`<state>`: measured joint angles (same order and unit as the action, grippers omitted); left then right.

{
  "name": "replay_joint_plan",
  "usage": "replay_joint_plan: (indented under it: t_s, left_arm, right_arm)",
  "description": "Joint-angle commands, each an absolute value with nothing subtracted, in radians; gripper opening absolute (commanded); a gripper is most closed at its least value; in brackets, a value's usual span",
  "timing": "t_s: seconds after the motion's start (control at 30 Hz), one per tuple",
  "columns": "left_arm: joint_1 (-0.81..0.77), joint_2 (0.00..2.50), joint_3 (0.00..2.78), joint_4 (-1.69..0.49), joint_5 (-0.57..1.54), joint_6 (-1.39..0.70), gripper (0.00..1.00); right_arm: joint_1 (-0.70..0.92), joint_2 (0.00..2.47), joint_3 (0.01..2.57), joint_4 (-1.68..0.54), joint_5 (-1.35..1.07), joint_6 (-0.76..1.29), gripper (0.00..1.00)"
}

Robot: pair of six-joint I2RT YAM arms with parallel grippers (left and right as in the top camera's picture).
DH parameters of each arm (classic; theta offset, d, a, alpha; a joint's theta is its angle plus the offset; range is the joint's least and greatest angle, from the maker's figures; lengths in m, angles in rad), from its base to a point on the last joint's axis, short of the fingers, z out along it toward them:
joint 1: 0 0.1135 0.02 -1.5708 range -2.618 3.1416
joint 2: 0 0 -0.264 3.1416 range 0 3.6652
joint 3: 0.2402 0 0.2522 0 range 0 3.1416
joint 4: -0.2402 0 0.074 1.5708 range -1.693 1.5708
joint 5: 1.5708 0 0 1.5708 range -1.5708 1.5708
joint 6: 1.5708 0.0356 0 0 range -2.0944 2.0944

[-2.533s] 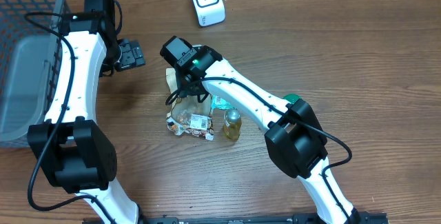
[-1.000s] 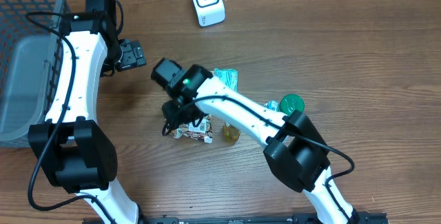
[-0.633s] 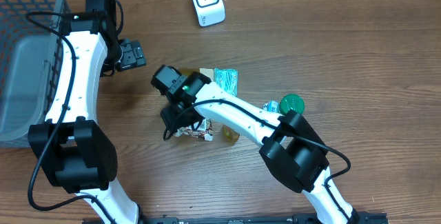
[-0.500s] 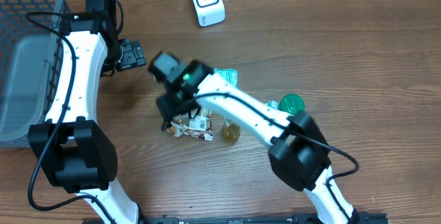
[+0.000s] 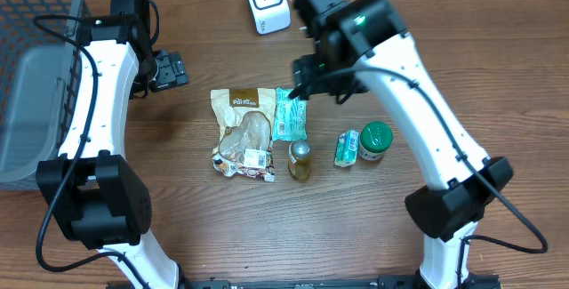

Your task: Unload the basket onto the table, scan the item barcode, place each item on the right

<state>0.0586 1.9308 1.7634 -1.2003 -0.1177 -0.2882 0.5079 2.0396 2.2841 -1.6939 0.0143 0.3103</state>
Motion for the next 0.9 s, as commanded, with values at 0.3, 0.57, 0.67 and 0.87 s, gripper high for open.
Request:
replay_joint_plan:
  t_s: [0.3,0.57,0.67,0.87]
  left_arm:
    - [0.052,1.915,1.779,-1.200,-0.130,-0.284,1.00]
    - [0.052,1.915,1.779,-1.200,-0.130,-0.284,1.00]
    - [0.052,1.915,1.779,-1.200,-0.131,-0.284,1.00]
    - [0.052,1.915,1.779,-1.200,-0.131,-0.284,0.99]
  right_arm:
    - [0.421,1.986,2.280,-1.694,-0.023,0.306,0.69]
    - [0.421,1.777,2.279,-1.694,-0.042,0.317,0.71]
    - [0.421,1.740,2.279,-1.694,-0.068,0.316,0.71]
    - [0.426,1.732,2.259,-1.694,-0.108,0.313,0.71]
